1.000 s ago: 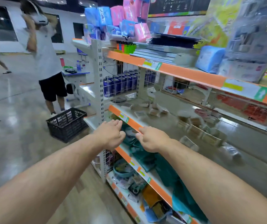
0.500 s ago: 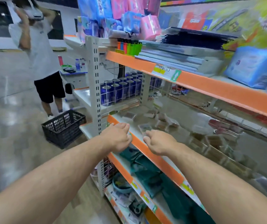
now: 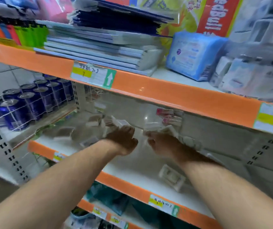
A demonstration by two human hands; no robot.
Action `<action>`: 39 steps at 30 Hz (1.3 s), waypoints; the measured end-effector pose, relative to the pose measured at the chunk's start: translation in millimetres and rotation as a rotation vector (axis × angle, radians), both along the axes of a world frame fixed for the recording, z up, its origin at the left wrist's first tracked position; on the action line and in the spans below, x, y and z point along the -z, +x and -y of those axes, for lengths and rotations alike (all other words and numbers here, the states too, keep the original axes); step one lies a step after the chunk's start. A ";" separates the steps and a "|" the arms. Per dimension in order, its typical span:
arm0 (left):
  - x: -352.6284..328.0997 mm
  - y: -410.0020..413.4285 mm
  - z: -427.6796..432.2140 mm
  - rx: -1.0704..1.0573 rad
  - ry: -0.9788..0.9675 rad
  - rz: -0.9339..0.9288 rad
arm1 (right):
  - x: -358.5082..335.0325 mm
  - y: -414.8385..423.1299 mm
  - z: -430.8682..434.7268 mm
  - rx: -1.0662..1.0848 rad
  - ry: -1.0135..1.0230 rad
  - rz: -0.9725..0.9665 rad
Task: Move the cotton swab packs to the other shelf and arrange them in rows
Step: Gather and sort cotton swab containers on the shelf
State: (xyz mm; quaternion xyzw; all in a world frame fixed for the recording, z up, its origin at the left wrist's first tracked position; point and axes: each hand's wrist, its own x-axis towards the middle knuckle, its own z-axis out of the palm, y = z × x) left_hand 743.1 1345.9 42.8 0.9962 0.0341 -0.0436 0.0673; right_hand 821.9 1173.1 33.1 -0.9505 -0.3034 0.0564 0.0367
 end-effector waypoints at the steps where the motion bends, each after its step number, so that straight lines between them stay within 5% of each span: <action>1: 4.4 10.1 5.9 0.054 0.011 0.009 | 0.6 4.3 7.5 0.060 -0.031 -0.037; 9: 35.4 63.4 39.9 0.367 0.014 -0.055 | 9.4 21.5 33.7 0.353 -0.045 -0.055; 15: 46.6 79.1 40.8 0.408 0.059 0.056 | 15.8 24.3 33.2 0.330 -0.224 -0.075; 22: 49.3 76.8 19.4 0.346 0.008 0.019 | 25.8 24.1 27.1 0.323 -0.222 0.024; 39: 35.9 63.2 6.9 0.214 -0.061 -0.094 | 26.4 16.7 23.5 0.308 -0.105 -0.171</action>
